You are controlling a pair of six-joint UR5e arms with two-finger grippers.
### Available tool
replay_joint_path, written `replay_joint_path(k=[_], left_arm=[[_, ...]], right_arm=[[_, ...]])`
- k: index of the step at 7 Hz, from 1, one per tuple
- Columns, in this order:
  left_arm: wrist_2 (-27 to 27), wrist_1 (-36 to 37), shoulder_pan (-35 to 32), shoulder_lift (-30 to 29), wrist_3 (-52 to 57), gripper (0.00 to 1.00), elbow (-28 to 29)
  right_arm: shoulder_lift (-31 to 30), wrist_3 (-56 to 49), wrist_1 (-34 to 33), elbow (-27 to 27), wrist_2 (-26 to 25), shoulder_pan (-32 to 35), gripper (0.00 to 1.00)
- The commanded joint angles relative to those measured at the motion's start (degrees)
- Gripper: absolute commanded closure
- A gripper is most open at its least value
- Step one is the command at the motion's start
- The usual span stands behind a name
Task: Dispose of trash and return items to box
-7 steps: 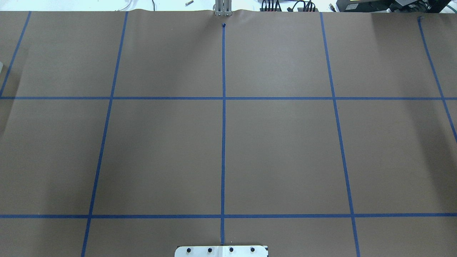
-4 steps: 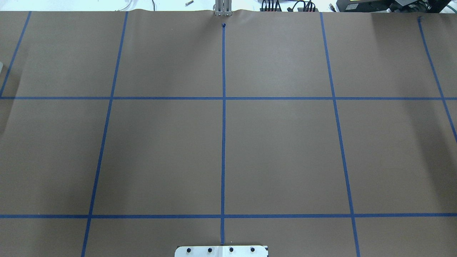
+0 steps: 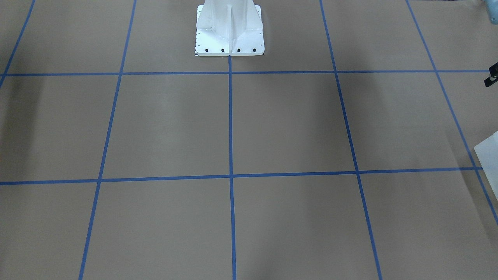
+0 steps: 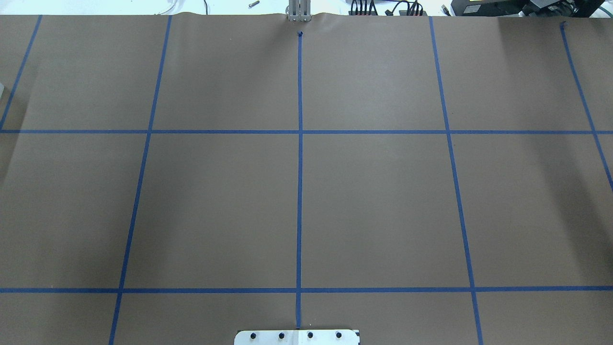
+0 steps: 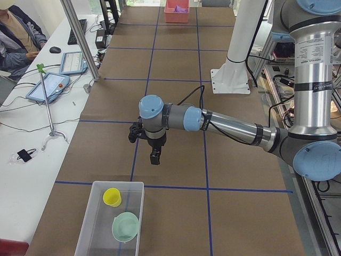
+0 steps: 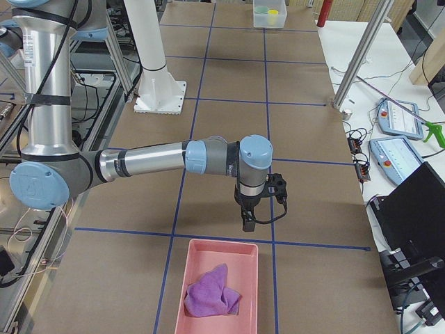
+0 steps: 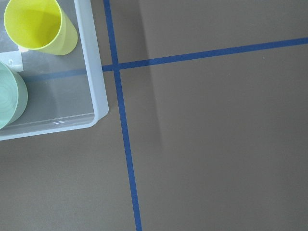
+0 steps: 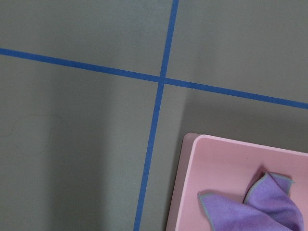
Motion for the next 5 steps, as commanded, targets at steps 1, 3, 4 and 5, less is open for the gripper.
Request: replay_joint_path(k=[1, 3, 4, 5], left_arm=[[-0.31, -0.09, 0.02, -0.26, -5.09, 0.02, 0.26], [-0.31, -4.29, -0.07, -0.18, -5.56, 0.02, 1.4], [-0.4, -5.27, 0.02, -0.26, -5.3, 0.02, 1.58], [-0.4, -5.37, 0.02, -0.35, -5.39, 0.02, 1.93]], right_arm=[[1.19, 0.03, -0.01, 0.38, 0.07, -3.06, 0.0], [0.68, 0.03, -0.1, 1.17, 2.08, -3.86, 0.0], [0.67, 0.03, -0.1, 1.17, 2.35, -3.86, 0.0], [0.67, 0.03, -0.1, 1.17, 2.44, -3.86, 0.0]])
